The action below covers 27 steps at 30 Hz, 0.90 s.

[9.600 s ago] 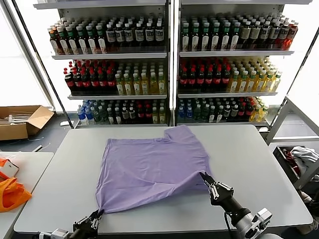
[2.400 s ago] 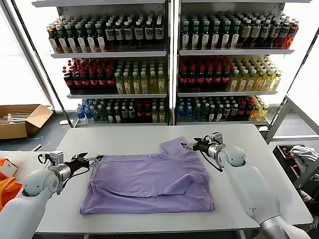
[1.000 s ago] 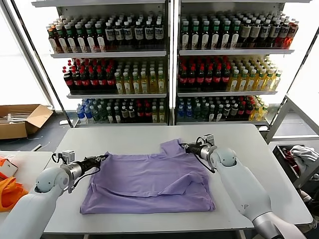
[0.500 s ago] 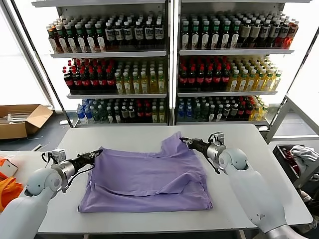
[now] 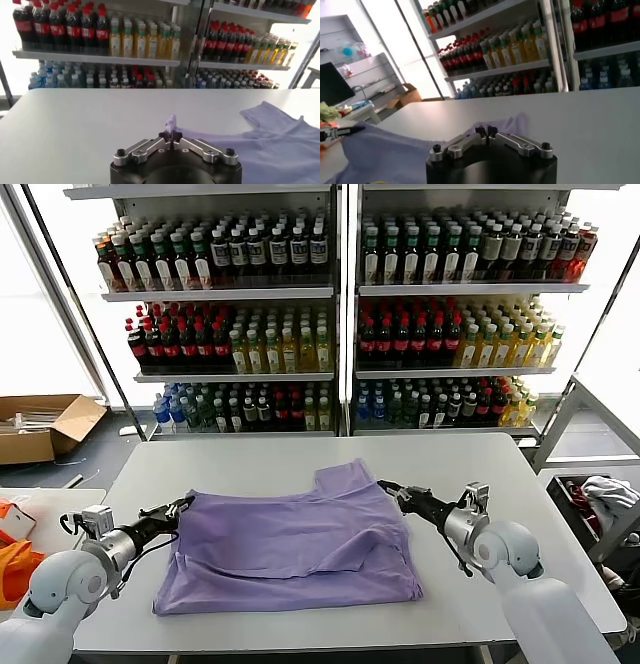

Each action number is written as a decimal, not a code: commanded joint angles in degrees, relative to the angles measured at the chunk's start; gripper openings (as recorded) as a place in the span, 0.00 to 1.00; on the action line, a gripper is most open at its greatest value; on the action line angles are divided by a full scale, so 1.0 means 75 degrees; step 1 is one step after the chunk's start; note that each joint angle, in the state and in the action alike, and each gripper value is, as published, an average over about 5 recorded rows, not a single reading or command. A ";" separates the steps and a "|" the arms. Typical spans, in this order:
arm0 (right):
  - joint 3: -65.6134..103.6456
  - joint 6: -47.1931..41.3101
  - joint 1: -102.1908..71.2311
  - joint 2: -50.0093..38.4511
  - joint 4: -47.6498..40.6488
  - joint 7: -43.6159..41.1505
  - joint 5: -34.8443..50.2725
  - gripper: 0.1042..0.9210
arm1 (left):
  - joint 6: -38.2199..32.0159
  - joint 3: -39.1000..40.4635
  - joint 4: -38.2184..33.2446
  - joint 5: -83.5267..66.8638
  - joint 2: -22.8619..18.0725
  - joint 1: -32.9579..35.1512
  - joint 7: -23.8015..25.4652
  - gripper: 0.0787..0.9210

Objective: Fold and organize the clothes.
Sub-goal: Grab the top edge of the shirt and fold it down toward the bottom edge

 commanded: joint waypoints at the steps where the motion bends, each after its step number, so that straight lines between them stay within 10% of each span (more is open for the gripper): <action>1: -0.0019 -0.0035 -0.0097 0.0214 0.0379 0.0798 -0.0541 0.08 | -0.0051 -0.0012 -0.0290 0.0025 -0.0039 0.0407 -0.0119 0.03; 19: -0.1996 0.0170 0.3742 0.2403 -0.4952 0.1668 -0.2558 0.70 | -0.0038 0.0057 -0.0341 0.0044 -0.0054 0.0155 0.0170 0.03; 27: -0.2252 -0.0114 0.3572 0.2601 -0.4976 0.1420 -0.2521 0.83 | -0.0045 0.0040 -0.0308 0.0008 0.0023 0.0133 0.0272 0.03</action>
